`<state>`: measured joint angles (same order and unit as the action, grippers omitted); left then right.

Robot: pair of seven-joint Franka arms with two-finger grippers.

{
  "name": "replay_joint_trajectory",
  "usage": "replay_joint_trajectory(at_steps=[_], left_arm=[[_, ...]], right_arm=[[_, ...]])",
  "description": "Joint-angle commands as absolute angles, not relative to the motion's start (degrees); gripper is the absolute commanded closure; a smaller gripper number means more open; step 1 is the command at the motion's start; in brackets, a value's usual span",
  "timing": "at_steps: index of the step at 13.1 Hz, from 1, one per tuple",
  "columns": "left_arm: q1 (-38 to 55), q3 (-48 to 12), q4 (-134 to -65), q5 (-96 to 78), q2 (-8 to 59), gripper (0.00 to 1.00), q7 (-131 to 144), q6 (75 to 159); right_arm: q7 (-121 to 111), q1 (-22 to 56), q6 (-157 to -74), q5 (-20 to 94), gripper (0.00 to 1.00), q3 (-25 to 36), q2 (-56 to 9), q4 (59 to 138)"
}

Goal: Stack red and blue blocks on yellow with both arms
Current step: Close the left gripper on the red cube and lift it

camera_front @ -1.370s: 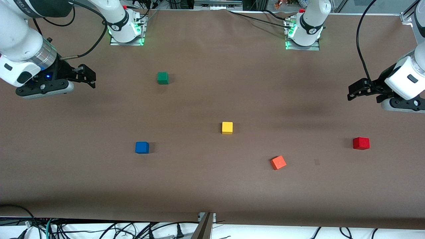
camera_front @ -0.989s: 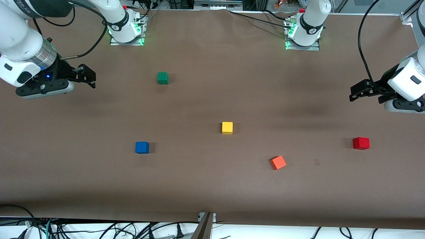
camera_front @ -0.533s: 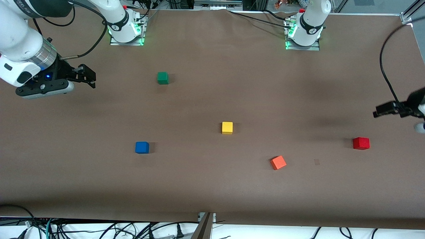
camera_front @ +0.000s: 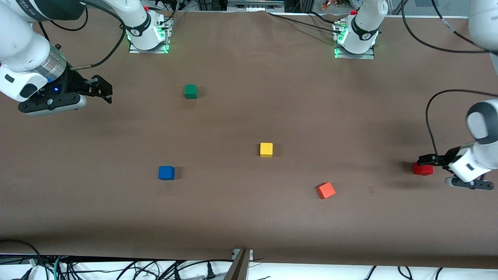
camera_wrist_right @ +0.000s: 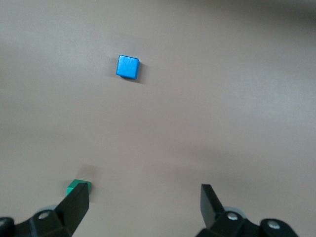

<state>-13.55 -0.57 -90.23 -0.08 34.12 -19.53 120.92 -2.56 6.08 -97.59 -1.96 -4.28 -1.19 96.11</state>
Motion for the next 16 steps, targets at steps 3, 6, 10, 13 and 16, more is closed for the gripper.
replay_joint_trajectory(at_steps=[3,6,10,13,16], left_arm=[[-17.31,-0.88,-96.33,0.88,36.55,0.0,-26.88,131.48],[-18.63,-0.97,-96.85,0.88,37.96,0.0,-28.48,133.76],[-18.81,-0.97,-96.86,0.62,39.11,0.31,-28.48,133.95],[-18.81,-0.97,-96.86,0.53,39.29,0.83,-28.48,133.77],[-18.11,-1.58,-95.98,0.35,37.71,1.0,-27.51,132.72]], right_arm=[[-2.46,6.06,-96.94,-1.05,0.0,-4.22,-1.58,95.01],[-2.46,6.06,-96.94,-1.05,0.0,-4.22,-1.58,95.01],[-2.46,6.06,-96.86,-1.05,0.0,-4.22,-1.58,95.01],[-2.46,6.06,-96.86,-1.05,0.0,-4.22,-1.58,95.01],[-2.46,6.06,-96.86,-1.05,0.0,-4.22,-1.58,95.01]])
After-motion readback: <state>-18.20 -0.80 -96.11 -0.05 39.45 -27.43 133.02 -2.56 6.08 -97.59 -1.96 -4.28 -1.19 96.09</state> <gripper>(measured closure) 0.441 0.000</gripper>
